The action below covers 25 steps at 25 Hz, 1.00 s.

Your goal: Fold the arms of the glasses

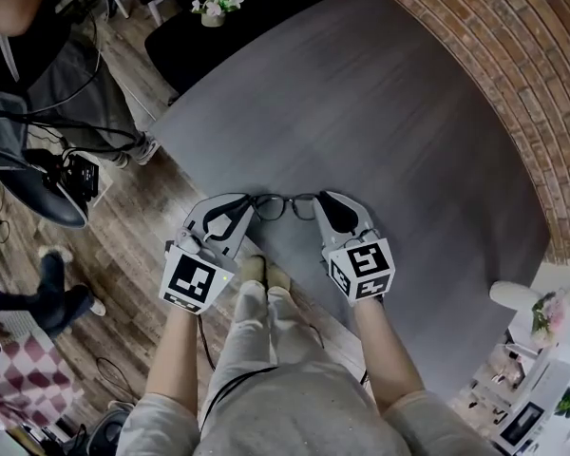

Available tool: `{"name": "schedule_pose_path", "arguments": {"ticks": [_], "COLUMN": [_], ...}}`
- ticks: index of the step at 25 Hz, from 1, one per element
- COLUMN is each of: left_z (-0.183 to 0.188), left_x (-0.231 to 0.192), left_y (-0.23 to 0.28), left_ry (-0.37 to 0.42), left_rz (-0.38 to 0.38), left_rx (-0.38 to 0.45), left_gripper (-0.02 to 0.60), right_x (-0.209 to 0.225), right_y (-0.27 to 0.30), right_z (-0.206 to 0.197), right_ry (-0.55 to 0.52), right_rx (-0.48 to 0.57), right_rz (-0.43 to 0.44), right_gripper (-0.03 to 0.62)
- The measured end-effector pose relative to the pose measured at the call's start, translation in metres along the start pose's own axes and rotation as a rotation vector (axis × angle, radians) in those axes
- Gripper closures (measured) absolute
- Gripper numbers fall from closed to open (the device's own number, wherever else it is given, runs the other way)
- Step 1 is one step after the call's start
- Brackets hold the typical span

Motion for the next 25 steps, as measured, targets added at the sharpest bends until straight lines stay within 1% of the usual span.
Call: {"name": "schedule_pose_path", "arguments": {"ticks": [5,10,14,16,19,21,25], "left_z": [0.003,0.008,0.006,0.003,0.003,0.005,0.009], "left_x": [0.005,0.004,0.004,0.003,0.007,0.011,0.016], "left_y": [0.004,0.008,0.012,0.013,0.017,0.020,0.025], "left_ry": [0.034,0.040,0.066,0.098,0.180,0.227,0.263], "left_rz": [-0.012,-0.021,-0.022,-0.015,-0.009,-0.011,-0.032], "left_rx": [-0.012,-0.012,-0.023,-0.052,-0.099,-0.116,-0.134], "left_gripper": [0.568,0.568,0.568,0.566,0.566,0.565,0.565], "right_x": [0.001,0.001,0.000,0.000,-0.001,-0.002,-0.003], "right_y": [0.000,0.000,0.001,0.001,0.001,0.000,0.000], "right_z": [-0.002,-0.003,-0.003,-0.003,-0.004,-0.005,-0.006], "right_ry": [-0.005,-0.010,-0.014,-0.018,-0.033,-0.048,-0.059], "right_rx": [-0.030,-0.042,-0.041,-0.040,-0.043,-0.047,-0.048], "right_rz": [-0.004,-0.002,0.001,0.002,0.007,0.009,0.012], "right_gripper": [0.574,0.574,0.574,0.574,0.574,0.574,0.574]}}
Point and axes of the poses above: the fingertips, and each gripper's own axes: y forward along the fingers, x to its right, z out of its top, the point moved 3 cm from there along -y, backward along the fingers, and after that the axes turned 6 degrees about -z, right-handed, at the moved point
